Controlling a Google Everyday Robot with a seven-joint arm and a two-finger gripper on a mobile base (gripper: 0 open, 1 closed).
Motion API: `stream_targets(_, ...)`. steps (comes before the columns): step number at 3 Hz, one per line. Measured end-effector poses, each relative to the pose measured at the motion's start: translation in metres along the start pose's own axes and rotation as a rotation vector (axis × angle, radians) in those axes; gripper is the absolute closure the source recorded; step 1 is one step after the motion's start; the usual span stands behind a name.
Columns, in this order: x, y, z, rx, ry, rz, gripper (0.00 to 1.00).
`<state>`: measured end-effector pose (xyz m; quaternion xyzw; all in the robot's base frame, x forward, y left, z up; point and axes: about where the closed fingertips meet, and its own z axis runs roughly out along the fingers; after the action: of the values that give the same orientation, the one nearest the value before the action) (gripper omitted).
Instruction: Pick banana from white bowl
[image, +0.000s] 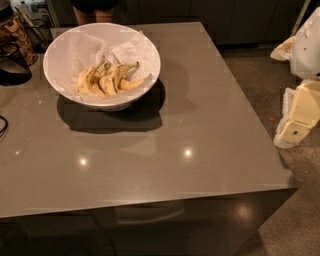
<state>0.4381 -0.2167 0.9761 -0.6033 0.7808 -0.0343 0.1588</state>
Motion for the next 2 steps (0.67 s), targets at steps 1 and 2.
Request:
stream_targets(1,-0.0001,0.0000,-0.0001,0.000,0.000,0.000,0.00)
stream_targets(2,-0.0083,0.0011,-0.0090,0.046,-0.022,-0.021,0.00)
